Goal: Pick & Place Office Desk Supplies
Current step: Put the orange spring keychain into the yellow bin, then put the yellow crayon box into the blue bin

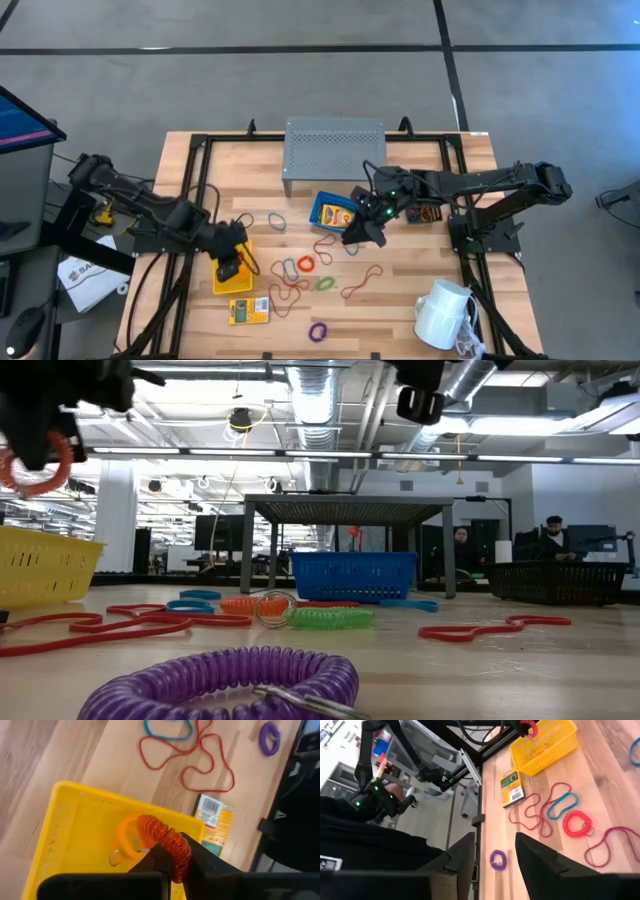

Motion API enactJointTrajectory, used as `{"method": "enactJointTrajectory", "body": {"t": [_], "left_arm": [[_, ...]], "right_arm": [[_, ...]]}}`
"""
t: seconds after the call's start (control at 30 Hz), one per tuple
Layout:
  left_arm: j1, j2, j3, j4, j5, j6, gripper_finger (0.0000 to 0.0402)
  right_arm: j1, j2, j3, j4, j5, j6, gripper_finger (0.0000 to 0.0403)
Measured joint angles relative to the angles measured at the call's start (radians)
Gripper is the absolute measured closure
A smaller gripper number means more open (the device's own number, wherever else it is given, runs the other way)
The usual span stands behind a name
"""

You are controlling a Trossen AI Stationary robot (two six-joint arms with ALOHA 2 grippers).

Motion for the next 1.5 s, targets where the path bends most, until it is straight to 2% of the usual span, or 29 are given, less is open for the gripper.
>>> {"method": "enactJointTrajectory", "body": {"t": [0.27,0.6,0.93,1.23,1.5], "left_arm": [[-0.149,-0.067,-0.096,0.035,-0.148,-0.167,0.0394],[-0.17,-0.064,-0.171,0.047,-0.152,-0.233,0.0393],[-0.168,-0.064,-0.176,0.051,-0.152,-0.233,0.0389],[-0.168,-0.063,-0.176,0.082,-0.147,-0.24,0.033],[-0.141,-0.063,-0.176,0.143,-0.066,-0.326,0.0254]], "right_arm": [[-0.01,0.0,0.0,-0.024,0.023,-0.034,0.0271],[-0.015,0.0,0.0,-0.02,0.023,-0.034,0.0272],[-0.014,0.0,0.0,-0.02,0.029,-0.027,0.0272],[-0.014,0.0,0.0,-0.019,0.042,-0.027,0.0272],[-0.013,0.0,0.0,-0.019,0.042,-0.029,0.0272]]}}
